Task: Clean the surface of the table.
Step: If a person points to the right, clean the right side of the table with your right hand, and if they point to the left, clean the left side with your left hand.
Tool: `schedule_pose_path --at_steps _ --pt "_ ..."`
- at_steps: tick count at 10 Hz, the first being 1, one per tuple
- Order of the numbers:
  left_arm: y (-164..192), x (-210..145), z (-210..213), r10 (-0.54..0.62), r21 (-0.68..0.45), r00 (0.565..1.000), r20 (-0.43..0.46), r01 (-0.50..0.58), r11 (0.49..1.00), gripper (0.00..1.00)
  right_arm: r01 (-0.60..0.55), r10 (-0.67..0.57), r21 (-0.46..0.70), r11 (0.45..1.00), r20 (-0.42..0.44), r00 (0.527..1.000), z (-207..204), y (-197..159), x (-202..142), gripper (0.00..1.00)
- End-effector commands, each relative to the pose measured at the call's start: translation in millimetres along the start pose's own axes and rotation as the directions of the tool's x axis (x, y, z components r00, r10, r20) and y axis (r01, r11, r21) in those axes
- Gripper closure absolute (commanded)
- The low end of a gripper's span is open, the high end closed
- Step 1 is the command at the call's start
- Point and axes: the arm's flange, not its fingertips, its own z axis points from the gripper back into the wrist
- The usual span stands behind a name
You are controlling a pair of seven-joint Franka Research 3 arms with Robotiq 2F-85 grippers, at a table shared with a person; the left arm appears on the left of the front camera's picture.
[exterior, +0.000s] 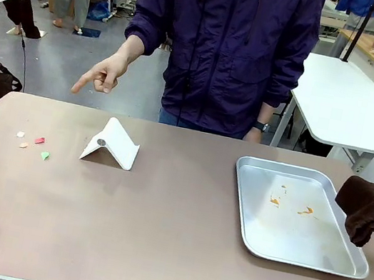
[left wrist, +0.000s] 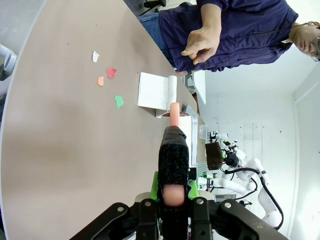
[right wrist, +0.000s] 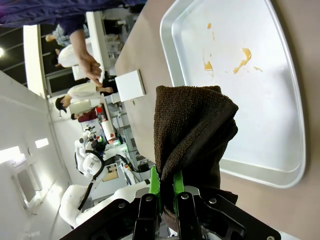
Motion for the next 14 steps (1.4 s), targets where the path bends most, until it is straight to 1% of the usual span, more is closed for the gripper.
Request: schedule_pose_path --at_steps 1,6,7,8,10,11,13,14 --pt "-2.8 -0.9 1.1 -0.01 0.001 1.0 0.002 0.01 1.0 0.78 -0.004 0.004 -0.006 1.0 0.007 1.0 0.3 1.6 -3.1 0.89" --pt "0.0 0.0 0.0 0.0 0.0 1.0 0.0 0.0 1.0 0.78 -0.004 0.004 -0.006 1.0 0.007 1.0 0.3 1.6 -3.1 0.89" --pt "-8.5 3.1 -13.9 -0.001 0.086 1.0 0.015 0.0 0.996 0.78 -0.004 0.004 -0.006 1.0 0.007 1.0 0.3 1.6 -3.1 0.89" --pt "-12.8 7.8 -26.0 0.013 0.17 0.997 0.079 -0.027 0.985 0.78 -0.004 0.004 -0.006 1.0 0.007 1.0 0.3 1.6 -3.1 0.89" --pt "-17.8 13.4 -45.3 0.018 0.263 0.993 0.115 -0.048 0.964 0.78 -0.004 0.004 -0.006 1.0 0.007 1.0 0.3 1.6 -3.1 0.89" --pt "-17.0 17.4 -56.1 0.015 0.323 0.99 0.138 -0.06 0.944 0.78 -0.004 0.004 -0.006 1.0 0.007 1.0 0.3 1.6 -3.1 0.89" --pt "-10.6 23.9 -72.5 0.037 0.381 0.99 0.14 -0.088 0.92 0.78 -0.004 0.004 -0.006 1.0 0.007 1.0 0.3 1.6 -3.1 0.89" --pt "-7.1 29.2 -77.6 0.023 0.426 0.98 0.197 -0.107 0.898 0.78 -0.004 0.004 -0.006 1.0 0.007 1.0 0.3 1.6 -3.1 0.89"
